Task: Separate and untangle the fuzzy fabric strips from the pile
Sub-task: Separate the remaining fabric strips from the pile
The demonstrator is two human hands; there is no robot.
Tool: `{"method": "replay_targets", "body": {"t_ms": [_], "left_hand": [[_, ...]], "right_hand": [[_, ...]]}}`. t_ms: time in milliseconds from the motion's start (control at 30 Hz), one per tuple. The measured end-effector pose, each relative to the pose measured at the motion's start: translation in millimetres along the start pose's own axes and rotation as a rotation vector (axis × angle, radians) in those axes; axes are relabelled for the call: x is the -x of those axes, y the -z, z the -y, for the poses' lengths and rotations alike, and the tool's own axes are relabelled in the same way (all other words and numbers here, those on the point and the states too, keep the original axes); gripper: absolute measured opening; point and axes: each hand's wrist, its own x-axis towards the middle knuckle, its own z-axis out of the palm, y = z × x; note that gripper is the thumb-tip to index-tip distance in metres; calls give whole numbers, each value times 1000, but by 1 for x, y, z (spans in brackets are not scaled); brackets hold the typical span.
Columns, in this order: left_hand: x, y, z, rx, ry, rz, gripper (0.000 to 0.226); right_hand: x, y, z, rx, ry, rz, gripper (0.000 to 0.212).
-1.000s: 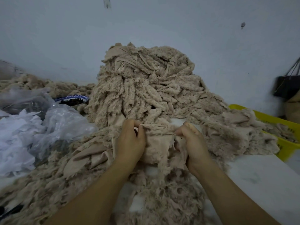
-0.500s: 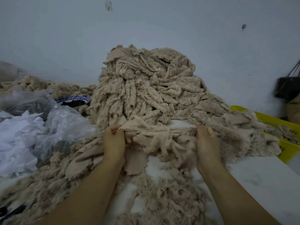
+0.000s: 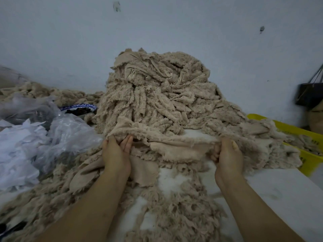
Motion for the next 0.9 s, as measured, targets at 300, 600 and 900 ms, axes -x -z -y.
{"method": "replay_targets", "body": {"t_ms": [300,600,900], "left_hand": [[33,-12,17,-629,-191,538,24],[57,-6,23,-955,-193,892,36],[73,-9,28,-951,-300,991,32]], "right_hand": [[13,-13,-16,440,157,357,32],[20,-18,-24,466,33,394,48],[13,-15,-24,524,-128,482,49]]}}
